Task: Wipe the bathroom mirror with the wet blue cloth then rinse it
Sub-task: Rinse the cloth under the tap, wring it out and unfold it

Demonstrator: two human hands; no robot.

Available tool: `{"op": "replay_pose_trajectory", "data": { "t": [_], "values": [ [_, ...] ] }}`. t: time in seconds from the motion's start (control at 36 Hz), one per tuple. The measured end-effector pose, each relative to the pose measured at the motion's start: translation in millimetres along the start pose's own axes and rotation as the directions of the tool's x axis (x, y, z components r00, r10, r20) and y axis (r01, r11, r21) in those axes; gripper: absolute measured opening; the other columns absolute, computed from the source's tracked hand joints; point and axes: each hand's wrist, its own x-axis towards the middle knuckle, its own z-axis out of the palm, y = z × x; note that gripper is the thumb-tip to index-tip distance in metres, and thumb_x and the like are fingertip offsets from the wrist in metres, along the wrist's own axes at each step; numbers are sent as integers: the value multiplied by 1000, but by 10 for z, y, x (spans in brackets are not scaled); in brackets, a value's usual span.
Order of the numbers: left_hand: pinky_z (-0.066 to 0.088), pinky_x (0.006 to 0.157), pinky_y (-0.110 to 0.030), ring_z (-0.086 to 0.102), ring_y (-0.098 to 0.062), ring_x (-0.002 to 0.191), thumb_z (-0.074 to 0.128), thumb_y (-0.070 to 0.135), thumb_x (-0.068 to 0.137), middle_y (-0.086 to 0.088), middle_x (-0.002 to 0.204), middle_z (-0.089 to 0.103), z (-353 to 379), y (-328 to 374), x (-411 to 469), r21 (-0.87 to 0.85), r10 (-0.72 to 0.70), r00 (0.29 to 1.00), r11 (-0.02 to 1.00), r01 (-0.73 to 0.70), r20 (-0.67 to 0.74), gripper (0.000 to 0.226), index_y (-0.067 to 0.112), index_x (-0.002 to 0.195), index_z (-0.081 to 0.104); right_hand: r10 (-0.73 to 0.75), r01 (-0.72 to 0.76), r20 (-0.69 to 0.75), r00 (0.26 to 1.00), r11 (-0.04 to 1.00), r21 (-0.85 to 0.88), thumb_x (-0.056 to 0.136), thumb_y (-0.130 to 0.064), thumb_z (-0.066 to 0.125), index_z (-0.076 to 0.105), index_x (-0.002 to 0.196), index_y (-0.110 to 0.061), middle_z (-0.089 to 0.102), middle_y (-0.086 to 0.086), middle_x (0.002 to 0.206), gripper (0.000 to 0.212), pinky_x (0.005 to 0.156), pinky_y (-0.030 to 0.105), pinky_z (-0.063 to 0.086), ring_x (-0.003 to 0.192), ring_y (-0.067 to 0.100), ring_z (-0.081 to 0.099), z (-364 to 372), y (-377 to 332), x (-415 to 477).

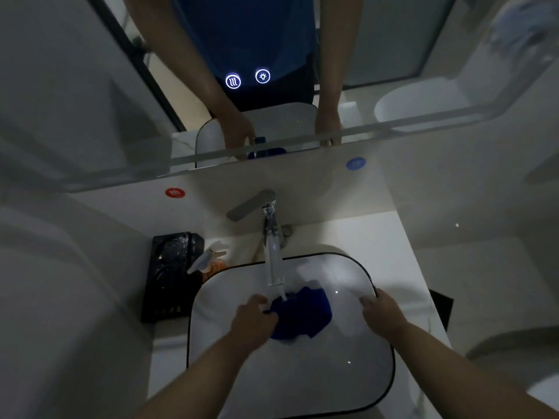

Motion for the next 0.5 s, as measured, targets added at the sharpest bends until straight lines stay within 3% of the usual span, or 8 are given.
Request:
{"op": "replay_pose_trajectory", "data": {
  "t": [0.08, 0.14, 0.19, 0.28, 0.33, 0.42, 0.47, 0.5],
  "values": [
    [53, 107, -42, 59, -25, 131, 72, 67, 70, 3, 144, 59, 359, -33, 25, 280, 120, 990, 950, -138, 79, 90, 33, 149, 47, -53, 58, 39, 998, 988, -141, 97, -38, 28, 67, 133, -1, 65, 24, 132, 64, 93, 35, 47, 117, 39, 63, 6, 57, 39],
    [47, 112, -42, 50, -25, 137, 73, 69, 80, 7, 149, 51, 534, -28, 96, 393, 142, 987, 905, -161, 79, 89, 32, 154, 40, -40, 44, 29, 999, 989, -144, 106, -33, 32, 68, 130, -2, 65, 20, 120, 53, 88, 37, 47, 104, 34, 60, -33, 6, -2],
    [52, 102, -40, 57, -26, 124, 74, 57, 87, 1, 137, 55, 634, -34, 157, 393, 152, 988, 910, -131, -24, 73, 25, 146, 45, -25, 27, 13, 1000, 993, -113, 108, -27, 51, 68, 127, -6, 68, 19, 118, 33, 83, 35, 43, 95, 30, 55, -59, -59, -42],
    [60, 87, -34, 69, -15, 95, 77, 47, 88, 8, 105, 70, 633, 70, 234, 95, 146, 988, 984, -149, 45, 41, 26, 121, 63, -27, 28, 17, 1000, 997, -69, 108, -29, 58, 70, 131, -9, 71, 22, 129, 33, 85, 33, 41, 102, 32, 60, -61, -59, -12],
    [63, 85, -35, 73, -17, 91, 77, 47, 90, 4, 97, 76, 580, 142, 377, -128, 112, 978, 988, -90, 174, 37, 22, 116, 71, -15, 17, 24, 1000, 998, -68, 108, -30, 58, 69, 133, -8, 70, 23, 131, 35, 86, 33, 41, 107, 34, 63, -56, -82, -25],
    [61, 59, -31, 75, -32, 80, 72, 49, 95, -13, 91, 78, 377, 346, 413, -502, -107, 959, 833, 231, 263, 46, 6, 112, 71, 14, -12, 26, 1000, 995, -96, 110, -34, 56, 69, 135, -7, 69, 24, 134, 39, 88, 33, 40, 121, 40, 65, -47, -110, -62],
    [44, 39, -18, 61, -26, 60, 66, 27, 104, -12, 71, 66, 232, 357, 415, -549, -202, 939, 769, 329, 279, 25, 4, 96, 68, 14, -13, 15, 1000, 996, -90, 110, -33, 56, 69, 134, -8, 69, 23, 134, 38, 88, 33, 40, 121, 39, 64, -47, -134, -94],
    [44, 39, -18, 58, -26, 59, 64, 20, 105, -12, 69, 64, 186, 315, 443, -539, -210, 939, 775, 330, 272, 21, 2, 96, 68, 10, -10, 8, 1000, 996, -89, 110, -32, 57, 70, 134, -8, 70, 23, 133, 37, 88, 33, 40, 117, 39, 64, -49, -143, -94]
  ]
}}
